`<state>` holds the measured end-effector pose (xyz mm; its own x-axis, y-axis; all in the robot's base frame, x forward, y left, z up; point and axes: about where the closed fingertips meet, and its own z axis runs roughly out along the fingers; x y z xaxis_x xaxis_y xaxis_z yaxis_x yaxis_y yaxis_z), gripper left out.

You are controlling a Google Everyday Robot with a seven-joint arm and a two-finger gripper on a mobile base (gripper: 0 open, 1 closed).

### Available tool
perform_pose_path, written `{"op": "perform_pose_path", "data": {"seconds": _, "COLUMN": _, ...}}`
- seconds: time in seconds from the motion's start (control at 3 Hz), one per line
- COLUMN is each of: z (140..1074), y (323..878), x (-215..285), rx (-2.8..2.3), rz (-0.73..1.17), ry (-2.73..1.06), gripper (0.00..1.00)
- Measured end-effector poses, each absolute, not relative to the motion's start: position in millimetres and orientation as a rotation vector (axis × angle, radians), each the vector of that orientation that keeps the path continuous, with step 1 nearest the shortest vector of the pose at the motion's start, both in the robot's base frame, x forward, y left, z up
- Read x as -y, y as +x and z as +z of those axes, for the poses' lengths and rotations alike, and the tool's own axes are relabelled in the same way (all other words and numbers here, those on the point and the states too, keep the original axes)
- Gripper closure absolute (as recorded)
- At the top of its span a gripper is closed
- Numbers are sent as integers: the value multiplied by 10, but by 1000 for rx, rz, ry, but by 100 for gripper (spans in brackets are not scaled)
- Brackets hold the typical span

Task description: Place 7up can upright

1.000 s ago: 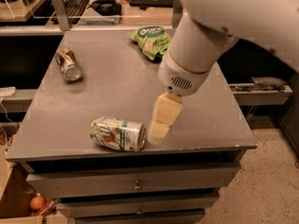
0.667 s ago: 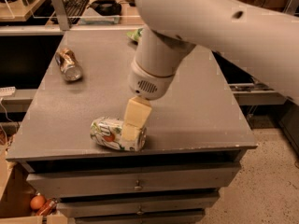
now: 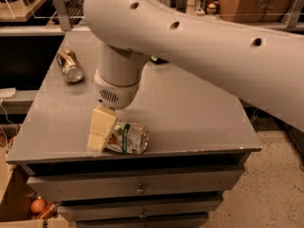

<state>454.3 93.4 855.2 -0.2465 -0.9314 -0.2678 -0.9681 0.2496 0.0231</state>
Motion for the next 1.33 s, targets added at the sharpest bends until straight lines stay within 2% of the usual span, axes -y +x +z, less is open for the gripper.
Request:
{"op": "perform_pose_path", "data": {"seconds": 0.33, "z": 8427, "y": 4470, "x": -1021, "rx": -2360, "rz": 234, "ry": -1761, "gripper": 0}}
{"op": "perform_pose_path", "data": {"seconds": 1.33, "z": 8469, "y": 4495, "x": -1075, "rx": -2379, "rz": 202, "ry": -1640, "gripper": 73}}
